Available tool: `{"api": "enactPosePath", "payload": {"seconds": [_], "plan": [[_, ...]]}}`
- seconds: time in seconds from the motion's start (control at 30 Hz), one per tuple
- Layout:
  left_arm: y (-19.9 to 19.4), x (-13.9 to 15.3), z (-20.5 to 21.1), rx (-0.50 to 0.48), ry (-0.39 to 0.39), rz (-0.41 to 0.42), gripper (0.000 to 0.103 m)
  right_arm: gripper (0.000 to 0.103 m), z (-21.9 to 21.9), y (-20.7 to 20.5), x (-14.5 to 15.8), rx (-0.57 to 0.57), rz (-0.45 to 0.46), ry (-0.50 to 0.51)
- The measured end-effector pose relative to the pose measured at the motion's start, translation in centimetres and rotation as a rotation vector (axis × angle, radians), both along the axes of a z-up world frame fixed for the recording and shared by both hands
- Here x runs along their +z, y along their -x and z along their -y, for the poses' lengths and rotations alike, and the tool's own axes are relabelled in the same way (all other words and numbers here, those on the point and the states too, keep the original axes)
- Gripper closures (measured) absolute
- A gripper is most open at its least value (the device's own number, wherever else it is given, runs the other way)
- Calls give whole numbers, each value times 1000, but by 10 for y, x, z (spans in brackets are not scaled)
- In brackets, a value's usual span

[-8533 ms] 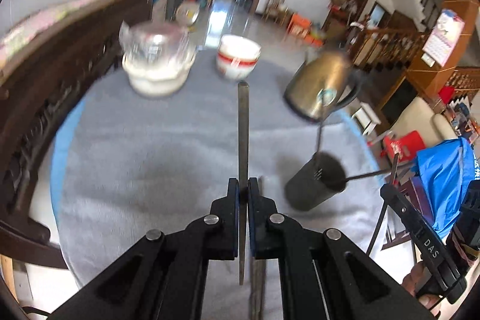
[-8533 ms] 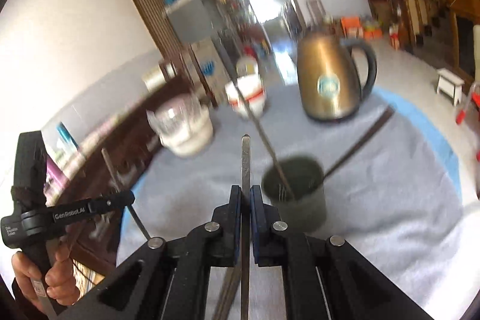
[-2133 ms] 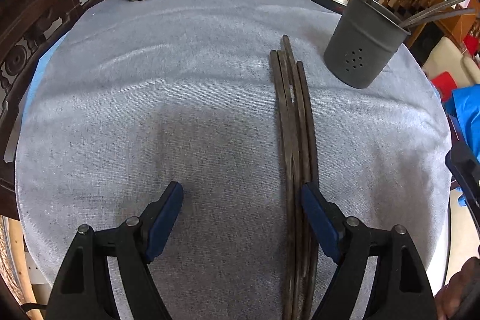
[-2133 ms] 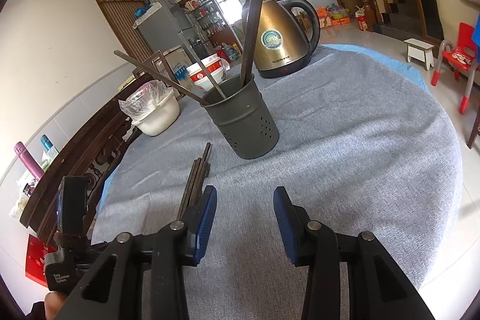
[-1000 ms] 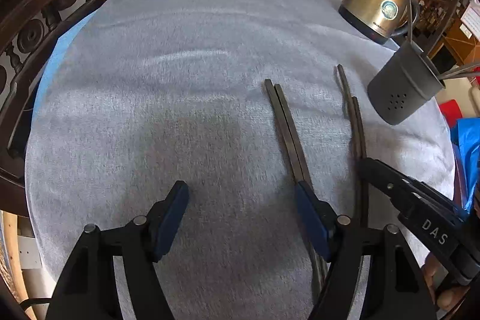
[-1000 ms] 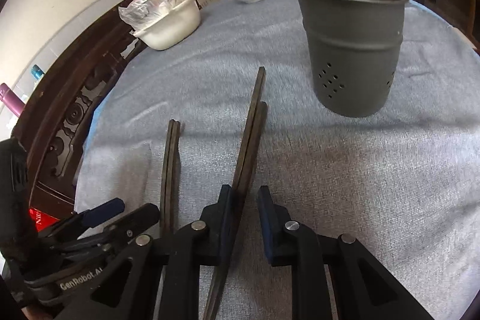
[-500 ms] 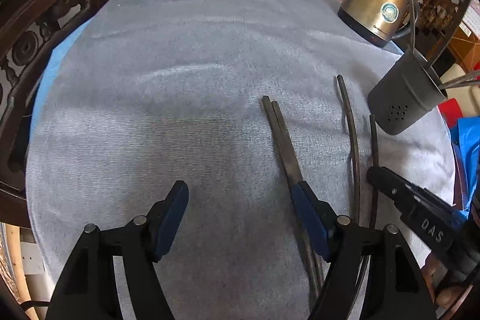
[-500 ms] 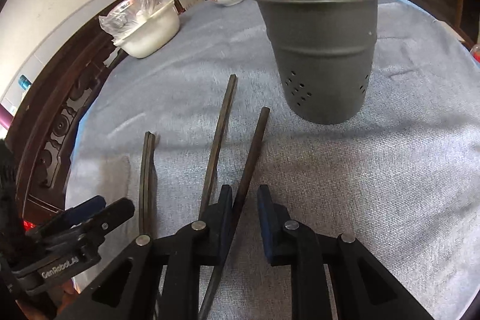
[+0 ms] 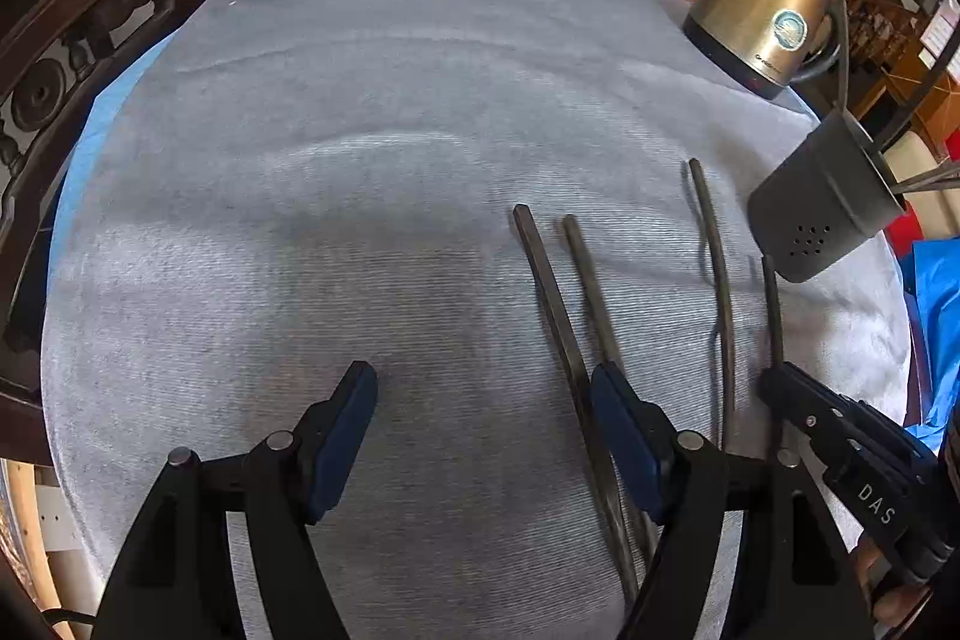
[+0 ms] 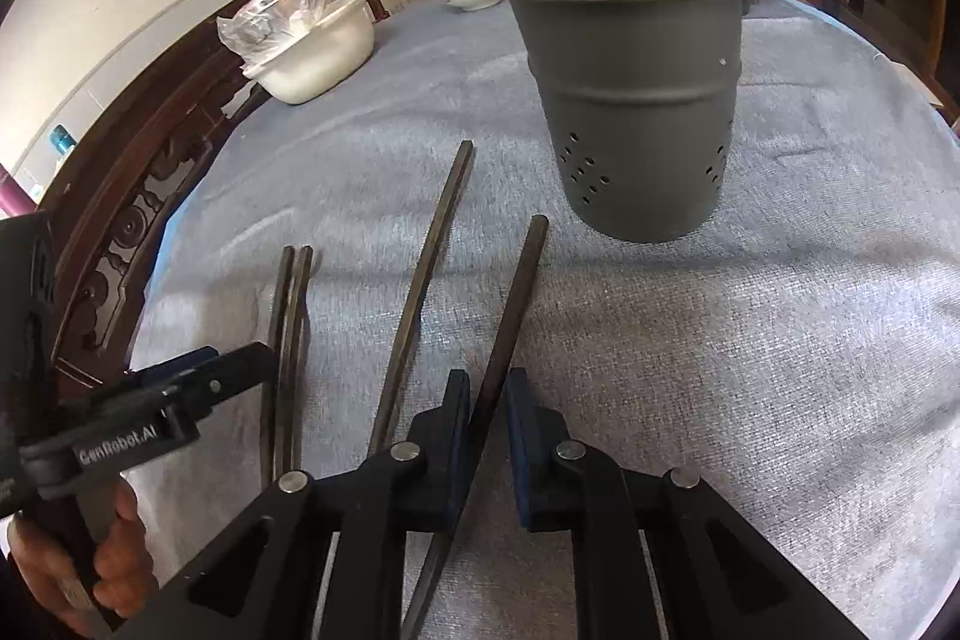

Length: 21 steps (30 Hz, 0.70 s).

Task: Organize utensils
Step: 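Close the left gripper on one chopstick while the right gripper grasps another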

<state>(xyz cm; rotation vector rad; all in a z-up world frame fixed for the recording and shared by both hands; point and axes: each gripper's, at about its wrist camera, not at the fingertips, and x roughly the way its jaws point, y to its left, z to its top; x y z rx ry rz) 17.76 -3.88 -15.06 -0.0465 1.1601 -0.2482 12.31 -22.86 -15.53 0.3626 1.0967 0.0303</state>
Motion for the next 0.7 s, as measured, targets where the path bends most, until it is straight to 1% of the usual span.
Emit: {"api": "enactPosePath", "payload": {"seconds": [0.2, 0.27, 0.33, 0.4, 0.5, 0.57, 0.6, 0.63, 0.7], "plan": [[-4, 2, -6, 4, -5, -38, 28, 90, 2, -2, 3, 26, -64, -2], [-10, 2, -5, 11, 0, -48, 28, 84, 6, -6, 5, 19, -81, -12], [-17, 2, -2, 19, 9, -59, 28, 84, 9, -12, 4, 10, -107, -25], [-27, 2, 3, 27, 6, -66, 29, 84, 12, -19, 4, -12, -113, -36], [-34, 1, 7, 35, -2, -76, 29, 84, 12, -30, 2, -35, -125, -21], [-35, 1, 8, 42, -3, -87, 34, 84, 9, -38, -1, -40, -145, -13], [-37, 1, 9, 44, -7, -83, 38, 84, 9, -40, -2, -45, -147, -6], [-40, 1, 10, 42, -9, -83, 41, 84, 8, -43, -2, -55, -144, 5], [-43, 0, 12, 38, -11, -80, 50, 84, 7, -47, -2, -66, -145, 14]]}}
